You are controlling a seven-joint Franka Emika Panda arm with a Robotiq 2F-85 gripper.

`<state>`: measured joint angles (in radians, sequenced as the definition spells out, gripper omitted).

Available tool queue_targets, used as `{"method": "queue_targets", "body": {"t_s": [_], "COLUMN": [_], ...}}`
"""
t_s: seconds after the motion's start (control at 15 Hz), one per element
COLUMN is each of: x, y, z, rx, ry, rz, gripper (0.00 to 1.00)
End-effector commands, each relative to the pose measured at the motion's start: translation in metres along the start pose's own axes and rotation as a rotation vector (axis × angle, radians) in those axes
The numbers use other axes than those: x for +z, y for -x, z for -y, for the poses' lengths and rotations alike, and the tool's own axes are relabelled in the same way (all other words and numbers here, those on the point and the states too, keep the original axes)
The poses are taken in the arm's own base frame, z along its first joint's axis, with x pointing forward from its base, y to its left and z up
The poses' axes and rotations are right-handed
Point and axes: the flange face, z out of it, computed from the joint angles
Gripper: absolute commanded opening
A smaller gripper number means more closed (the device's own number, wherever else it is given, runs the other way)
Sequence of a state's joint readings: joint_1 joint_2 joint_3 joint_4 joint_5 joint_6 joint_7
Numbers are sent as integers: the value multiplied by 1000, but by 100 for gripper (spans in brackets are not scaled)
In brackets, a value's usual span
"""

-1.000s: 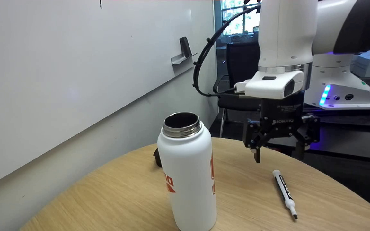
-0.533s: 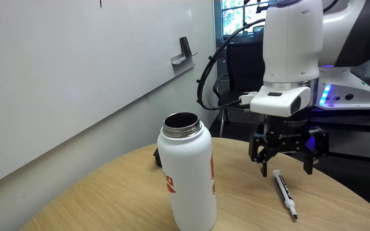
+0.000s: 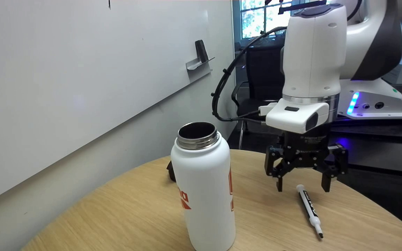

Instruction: Scribble on the whiteboard with the black marker

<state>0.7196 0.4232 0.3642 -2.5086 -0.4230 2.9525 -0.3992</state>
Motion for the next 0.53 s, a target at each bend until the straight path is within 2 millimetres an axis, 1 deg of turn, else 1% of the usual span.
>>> {"method": "queue_targets", "body": {"t_s": [0.0, 0.07, 0.13, 0.2, 0.27, 0.47], "x": [9, 11, 13, 14, 16, 17], "y": [-2, -2, -2, -2, -2, -4], "z": [-2, -2, -2, -2, -2, -3], "rx": [14, 16, 15, 11, 10, 10], "ry": [7, 5, 5, 7, 7, 12], "rz": [-27, -31, -34, -37, -37, -46], "gripper": [100, 100, 75, 72, 66, 41]}}
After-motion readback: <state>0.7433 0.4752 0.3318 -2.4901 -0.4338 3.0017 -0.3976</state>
